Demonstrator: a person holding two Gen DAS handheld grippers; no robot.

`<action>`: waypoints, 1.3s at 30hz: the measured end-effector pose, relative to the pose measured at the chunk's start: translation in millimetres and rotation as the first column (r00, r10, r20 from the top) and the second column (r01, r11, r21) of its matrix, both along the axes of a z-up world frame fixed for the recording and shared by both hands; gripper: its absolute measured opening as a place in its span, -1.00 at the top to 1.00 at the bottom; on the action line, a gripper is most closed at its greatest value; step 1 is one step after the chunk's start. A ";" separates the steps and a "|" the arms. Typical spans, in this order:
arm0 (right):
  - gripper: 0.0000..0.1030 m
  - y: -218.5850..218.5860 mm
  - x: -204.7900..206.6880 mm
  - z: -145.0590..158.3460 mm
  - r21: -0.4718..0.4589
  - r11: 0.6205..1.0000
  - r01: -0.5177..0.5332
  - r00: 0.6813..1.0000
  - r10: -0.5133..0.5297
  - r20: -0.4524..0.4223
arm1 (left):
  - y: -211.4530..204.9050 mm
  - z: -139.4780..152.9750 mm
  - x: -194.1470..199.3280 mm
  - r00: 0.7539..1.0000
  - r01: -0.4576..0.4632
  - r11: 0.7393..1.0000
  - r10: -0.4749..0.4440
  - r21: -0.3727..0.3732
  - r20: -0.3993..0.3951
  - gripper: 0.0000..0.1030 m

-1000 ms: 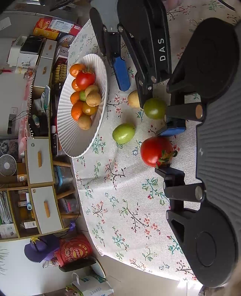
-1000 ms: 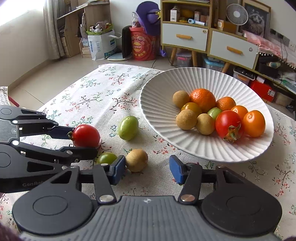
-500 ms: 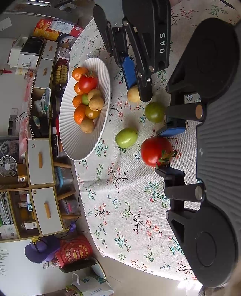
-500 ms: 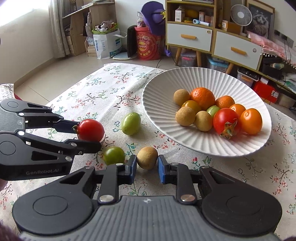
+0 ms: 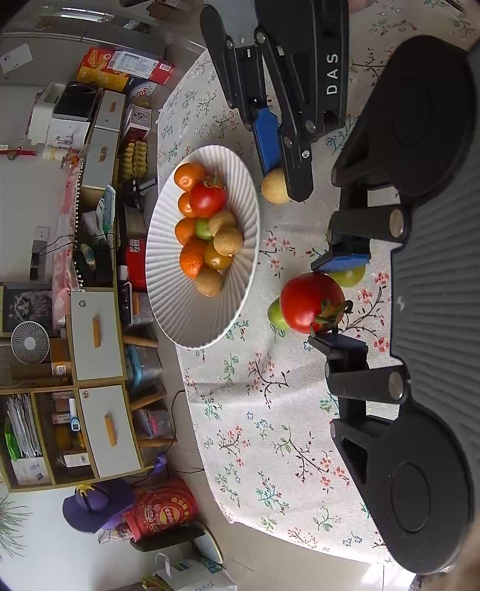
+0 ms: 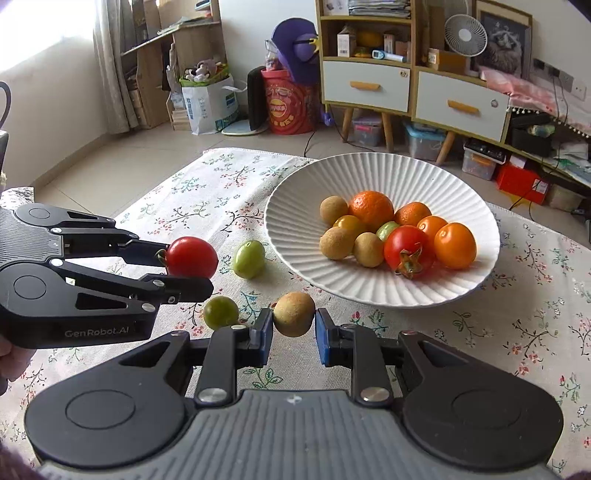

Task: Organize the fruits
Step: 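Carry the red tomato and kiwi into the white bowl and open both tools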

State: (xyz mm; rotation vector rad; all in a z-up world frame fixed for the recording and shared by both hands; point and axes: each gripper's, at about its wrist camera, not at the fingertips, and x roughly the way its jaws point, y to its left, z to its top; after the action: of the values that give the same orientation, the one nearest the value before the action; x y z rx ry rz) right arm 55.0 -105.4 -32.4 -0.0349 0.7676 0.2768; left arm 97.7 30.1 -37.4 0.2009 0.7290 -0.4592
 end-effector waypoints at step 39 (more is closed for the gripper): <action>0.56 -107.3 82.4 -6.2 0.285 0.920 0.267 0.958 -0.285 0.021 | -70.0 -3.9 137.7 0.992 -0.057 0.967 0.028 -0.247 -0.119 0.50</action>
State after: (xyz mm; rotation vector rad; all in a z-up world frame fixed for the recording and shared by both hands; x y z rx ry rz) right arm 137.3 -212.7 -38.6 0.3304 0.6560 0.1117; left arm 235.4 -39.9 -41.2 -0.0784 0.7791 -0.5203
